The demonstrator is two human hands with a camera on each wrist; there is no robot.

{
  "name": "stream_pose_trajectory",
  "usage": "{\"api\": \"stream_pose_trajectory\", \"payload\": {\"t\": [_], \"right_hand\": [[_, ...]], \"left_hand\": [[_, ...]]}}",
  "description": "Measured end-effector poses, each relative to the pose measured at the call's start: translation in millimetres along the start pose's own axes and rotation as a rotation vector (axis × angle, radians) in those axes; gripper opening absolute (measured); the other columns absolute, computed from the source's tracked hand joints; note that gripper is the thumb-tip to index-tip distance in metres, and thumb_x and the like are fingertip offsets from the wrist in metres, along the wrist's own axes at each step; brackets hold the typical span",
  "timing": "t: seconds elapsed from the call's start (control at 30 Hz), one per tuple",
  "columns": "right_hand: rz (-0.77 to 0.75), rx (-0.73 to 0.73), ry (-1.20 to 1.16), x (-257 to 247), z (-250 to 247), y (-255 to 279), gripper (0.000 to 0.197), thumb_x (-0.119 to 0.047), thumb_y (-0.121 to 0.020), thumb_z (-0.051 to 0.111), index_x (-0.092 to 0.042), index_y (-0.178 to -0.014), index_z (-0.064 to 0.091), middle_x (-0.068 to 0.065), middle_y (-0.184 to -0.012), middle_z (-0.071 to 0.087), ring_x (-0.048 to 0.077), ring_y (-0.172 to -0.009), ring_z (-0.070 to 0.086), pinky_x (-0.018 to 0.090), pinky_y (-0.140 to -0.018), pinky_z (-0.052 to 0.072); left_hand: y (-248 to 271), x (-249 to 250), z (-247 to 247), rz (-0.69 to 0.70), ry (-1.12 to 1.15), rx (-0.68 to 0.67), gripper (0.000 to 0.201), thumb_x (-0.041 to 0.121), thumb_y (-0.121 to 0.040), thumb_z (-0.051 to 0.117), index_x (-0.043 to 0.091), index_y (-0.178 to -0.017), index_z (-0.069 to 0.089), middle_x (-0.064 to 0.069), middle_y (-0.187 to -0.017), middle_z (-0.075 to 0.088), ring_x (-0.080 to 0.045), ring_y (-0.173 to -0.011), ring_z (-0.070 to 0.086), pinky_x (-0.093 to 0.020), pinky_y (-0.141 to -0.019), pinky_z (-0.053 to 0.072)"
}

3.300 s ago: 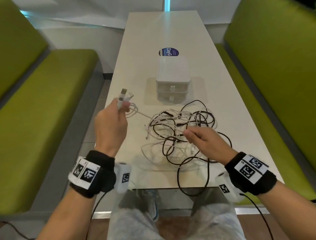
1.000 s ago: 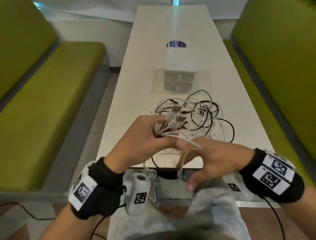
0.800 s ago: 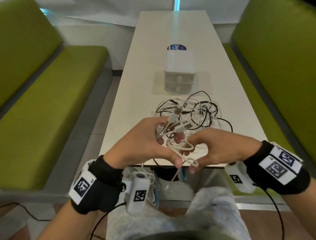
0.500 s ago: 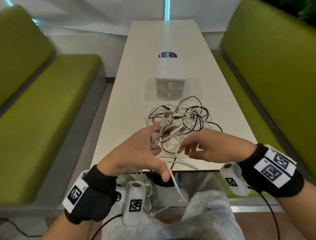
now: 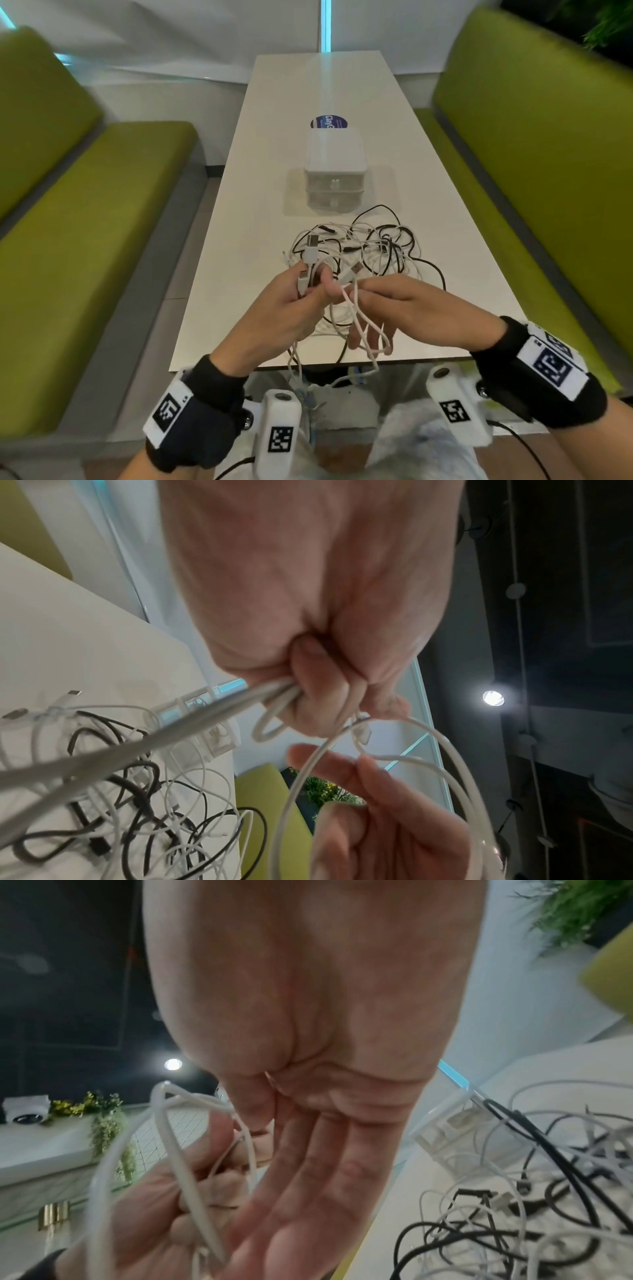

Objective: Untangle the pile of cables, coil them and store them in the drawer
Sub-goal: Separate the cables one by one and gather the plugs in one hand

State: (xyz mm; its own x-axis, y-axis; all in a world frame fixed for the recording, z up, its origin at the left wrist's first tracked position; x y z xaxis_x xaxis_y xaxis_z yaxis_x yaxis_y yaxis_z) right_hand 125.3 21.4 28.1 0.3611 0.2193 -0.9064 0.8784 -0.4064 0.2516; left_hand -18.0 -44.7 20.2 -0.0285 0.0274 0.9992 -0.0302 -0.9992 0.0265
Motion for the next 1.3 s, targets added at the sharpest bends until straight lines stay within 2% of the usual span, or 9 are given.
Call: {"api": "stream_pose_trajectory", "payload": {"t": [0.2,0.33,0.47,0.57,0.67,0.8,0.9,1.1,1.3], "right_hand": [[-0.004,0.118,-0.011,13,-5,-4,0.028,-0.028,-0.104,0.038,-0.018,-0.097,0.064,0.008,-0.09,0.074,0.019,-0.086,0.065,0.043,-0.085,0.049],[-0.069,0.146,-0.033,8,-6,-8,0.035,-0.03,-0.1,0.037,-0.018,-0.101,0.07,0.002,-0.098,0.074,0.02,-0.104,0.065,0.049,-0.1,0.044],[-0.104,0.194,-0.224,0,-4,-8,0.034,-0.03,-0.101,0.045,-0.001,-0.091,0.059,0.016,-0.069,0.066,0.038,-0.084,0.069,0.047,-0.088,0.052],[-0.021,0.177,-0.098,2,-5,-6,0.037,-0.024,-0.101,0.047,-0.001,-0.075,0.06,0.017,-0.048,0.055,0.033,-0.067,0.071,0.04,-0.08,0.053],[0.041,0.083,0.085,8,-4,-3,0.04,-0.019,-0.095,0.04,-0.011,-0.071,0.072,0.015,-0.045,0.057,0.022,-0.058,0.065,0.042,-0.096,0.046],[-0.011,0.29,0.127,6,-13,-1,0.041,-0.028,-0.09,0.036,-0.025,-0.079,0.075,0.008,-0.041,0.054,0.016,-0.046,0.054,0.033,-0.089,0.049],[-0.054,0.286,0.085,2,-14,-5,0.039,-0.025,-0.092,0.036,-0.019,-0.086,0.075,0.009,-0.049,0.058,0.013,-0.05,0.054,0.022,-0.069,0.045],[-0.126,0.245,0.16,0,-5,-15,0.024,-0.032,-0.101,0.047,-0.026,-0.094,0.069,-0.001,-0.077,0.068,0.014,-0.064,0.063,0.029,-0.062,0.051],[0.001,-0.057,-0.064,5,15,-22,0.032,-0.041,-0.095,0.039,-0.028,-0.106,0.066,-0.001,-0.112,0.07,0.01,-0.106,0.064,0.04,-0.099,0.048]], "left_hand": [[0,-5,-10,0.004,-0.058,0.088,0.031,0.023,-0.076,0.083,0.012,-0.09,0.057,0.009,-0.06,0.027,-0.003,-0.047,0.028,-0.009,-0.047,0.032],[1,-9,-12,-0.024,-0.189,0.148,0.02,0.0,-0.084,0.071,0.015,-0.084,0.058,0.009,-0.056,0.032,-0.002,-0.046,0.034,-0.008,-0.051,0.033],[1,-9,-12,0.05,-0.397,0.206,0.01,0.018,-0.09,0.067,0.023,-0.098,0.063,0.018,-0.075,0.062,0.008,-0.072,0.057,-0.008,-0.068,0.04],[3,-10,-11,0.092,-0.421,0.219,0.032,0.042,-0.09,0.053,0.019,-0.108,0.067,0.022,-0.09,0.068,0.008,-0.09,0.062,-0.008,-0.077,0.042],[3,-11,-11,0.095,-0.414,0.202,0.036,0.048,-0.092,0.043,0.025,-0.095,0.07,0.019,-0.074,0.062,0.004,-0.064,0.055,-0.011,-0.06,0.038],[5,-13,-7,0.043,-0.399,0.19,0.047,0.053,-0.095,0.034,0.026,-0.061,0.051,0.014,-0.052,0.04,-0.003,-0.049,0.034,-0.016,-0.051,0.027],[5,-10,-2,0.011,-0.319,0.171,0.05,0.051,-0.097,0.035,0.021,-0.057,0.037,0.011,-0.053,0.031,-0.009,-0.052,0.027,-0.016,-0.049,0.023],[2,-10,0,0.016,-0.224,0.123,0.048,0.047,-0.097,0.039,0.021,-0.057,0.041,0.01,-0.052,0.029,-0.011,-0.048,0.023,-0.02,-0.045,0.021],[7,-15,3,-0.023,-0.074,0.129,0.041,0.045,-0.092,0.041,0.019,-0.061,0.05,0.013,-0.048,0.034,-0.002,-0.041,0.027,-0.013,-0.041,0.024]]}}
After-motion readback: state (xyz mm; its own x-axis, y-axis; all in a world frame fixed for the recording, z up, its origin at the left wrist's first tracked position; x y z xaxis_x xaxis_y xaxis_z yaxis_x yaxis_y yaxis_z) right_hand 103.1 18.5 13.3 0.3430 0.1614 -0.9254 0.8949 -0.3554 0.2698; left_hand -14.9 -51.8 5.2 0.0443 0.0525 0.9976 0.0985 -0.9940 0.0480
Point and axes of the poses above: each hand's wrist, its own y-axis away from the middle knuckle, its own z-axis out of the palm, x = y × z, the point moved 4 cm from there along -y, towards the middle knuckle
